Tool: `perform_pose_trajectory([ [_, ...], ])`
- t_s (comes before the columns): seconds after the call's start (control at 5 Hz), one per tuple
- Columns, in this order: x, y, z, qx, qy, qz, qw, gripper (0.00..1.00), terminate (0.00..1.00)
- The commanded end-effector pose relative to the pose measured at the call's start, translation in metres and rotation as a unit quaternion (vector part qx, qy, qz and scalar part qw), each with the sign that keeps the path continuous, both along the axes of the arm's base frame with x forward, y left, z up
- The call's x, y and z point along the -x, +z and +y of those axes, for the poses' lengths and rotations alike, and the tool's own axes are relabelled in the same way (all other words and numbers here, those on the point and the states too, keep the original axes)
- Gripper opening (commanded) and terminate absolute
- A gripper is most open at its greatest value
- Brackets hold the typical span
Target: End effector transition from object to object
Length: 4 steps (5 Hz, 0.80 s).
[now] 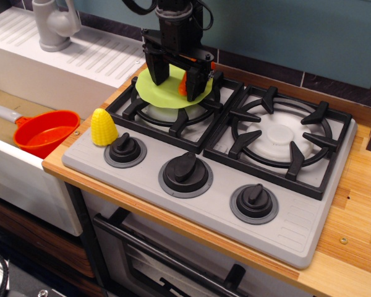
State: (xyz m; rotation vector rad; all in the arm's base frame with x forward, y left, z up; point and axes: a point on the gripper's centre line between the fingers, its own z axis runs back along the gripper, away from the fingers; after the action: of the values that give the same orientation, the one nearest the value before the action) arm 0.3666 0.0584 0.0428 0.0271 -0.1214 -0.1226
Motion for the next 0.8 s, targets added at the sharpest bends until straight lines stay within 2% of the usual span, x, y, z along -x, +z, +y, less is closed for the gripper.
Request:
perform_pose_trajectory([
  [0.0, 0.0, 0.0, 0.0, 0.0, 0.0, 0.0, 1.0, 1.0, 0.0],
  [0.2, 0.012, 0.024, -0.002, -0.013, -0.003, 0.014, 0.9998, 1.0, 0.0],
  [0.4, 0.021, 0.038, -0.004, -0.023, -0.005, 0.02, 0.9995, 1.0, 0.0],
  [0.6, 0.028, 0.041, -0.007, -0.025, -0.002, 0.021, 0.9995, 1.0, 0.0],
])
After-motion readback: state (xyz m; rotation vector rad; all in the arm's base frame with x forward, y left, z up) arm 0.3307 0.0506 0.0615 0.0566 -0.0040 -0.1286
